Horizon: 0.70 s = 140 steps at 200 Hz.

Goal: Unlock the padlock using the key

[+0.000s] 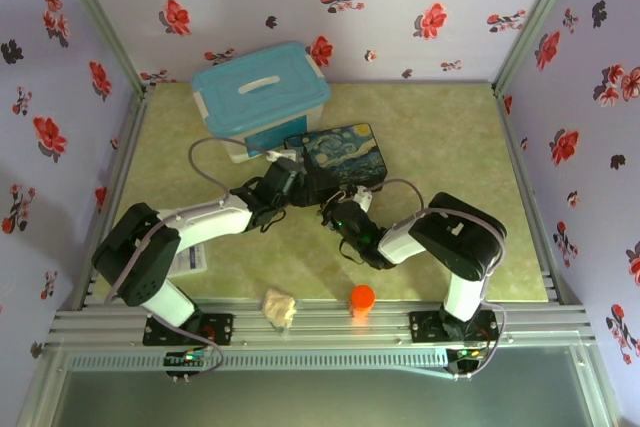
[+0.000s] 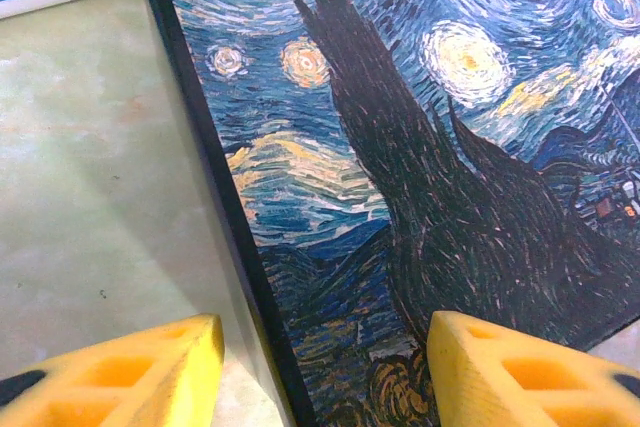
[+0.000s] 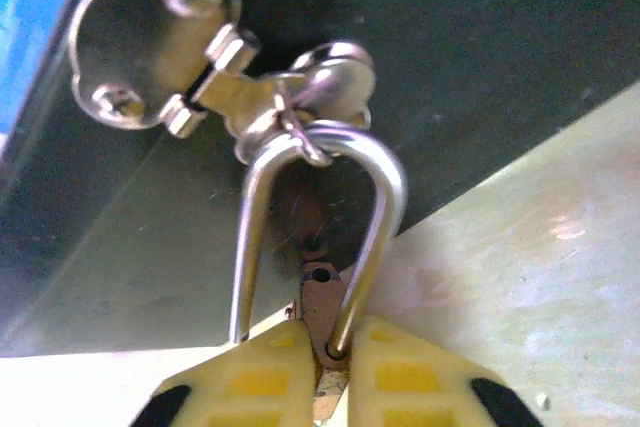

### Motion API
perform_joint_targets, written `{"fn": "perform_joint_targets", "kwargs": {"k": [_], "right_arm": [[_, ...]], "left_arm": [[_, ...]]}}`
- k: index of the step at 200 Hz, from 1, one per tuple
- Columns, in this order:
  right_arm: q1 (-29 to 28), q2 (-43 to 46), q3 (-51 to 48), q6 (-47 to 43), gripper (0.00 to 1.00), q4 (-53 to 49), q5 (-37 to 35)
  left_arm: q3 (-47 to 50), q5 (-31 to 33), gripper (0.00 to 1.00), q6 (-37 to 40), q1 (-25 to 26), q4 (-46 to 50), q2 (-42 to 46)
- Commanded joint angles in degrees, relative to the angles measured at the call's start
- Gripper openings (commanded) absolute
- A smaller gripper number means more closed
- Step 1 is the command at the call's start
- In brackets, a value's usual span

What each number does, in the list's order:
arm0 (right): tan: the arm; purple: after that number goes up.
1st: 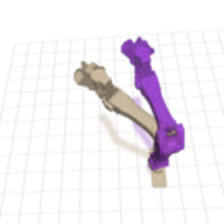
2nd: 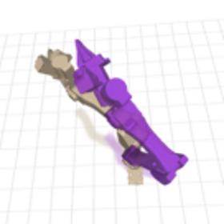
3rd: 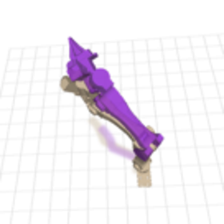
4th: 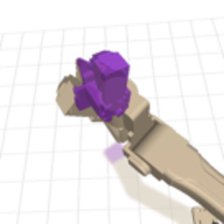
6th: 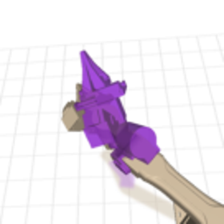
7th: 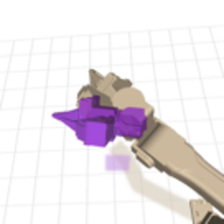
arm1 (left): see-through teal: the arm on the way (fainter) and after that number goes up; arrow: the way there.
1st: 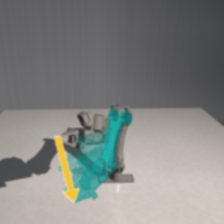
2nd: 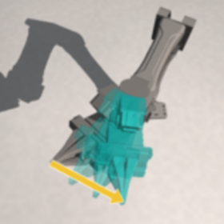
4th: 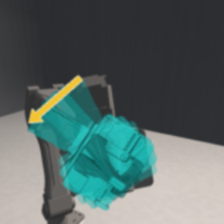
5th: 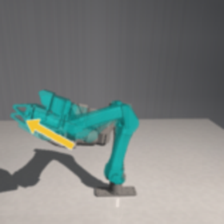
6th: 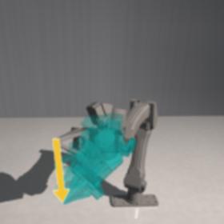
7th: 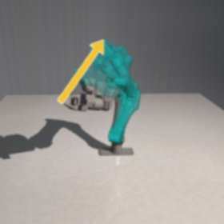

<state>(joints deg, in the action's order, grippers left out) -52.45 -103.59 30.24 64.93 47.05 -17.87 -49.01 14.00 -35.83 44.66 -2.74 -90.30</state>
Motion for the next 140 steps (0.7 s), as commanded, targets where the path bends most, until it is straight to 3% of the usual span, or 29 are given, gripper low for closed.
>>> {"fn": "perform_joint_targets", "kwargs": {"k": [1, 55, 85, 107, 140], "right_arm": [[-0.65, -2.58, -4.28, 3.40, 0.04, 3.05, 1.03], [0.98, -3.52, -9.20, 8.87, 0.00, 14.81, 0.73], [2.67, -11.41, -11.52, 16.66, 0.00, 32.32, 0.83], [2.68, -13.10, -9.10, 17.96, 0.00, 32.41, 2.48], [2.86, -11.99, -10.39, 20.35, 0.00, 32.41, -0.88]], "left_arm": [[2.76, 0.10, 0.56, 2.40, -0.19, 13.82, -3.21], [2.74, 0.24, 0.56, 2.68, -0.28, 13.32, -4.02], [3.65, 0.17, 0.55, 2.96, -0.26, 12.86, -3.50], [3.99, 0.18, 0.55, 3.23, -0.30, 12.85, -3.43], [4.37, 0.18, 0.54, 3.44, -0.44, 12.54, -2.93]]}}
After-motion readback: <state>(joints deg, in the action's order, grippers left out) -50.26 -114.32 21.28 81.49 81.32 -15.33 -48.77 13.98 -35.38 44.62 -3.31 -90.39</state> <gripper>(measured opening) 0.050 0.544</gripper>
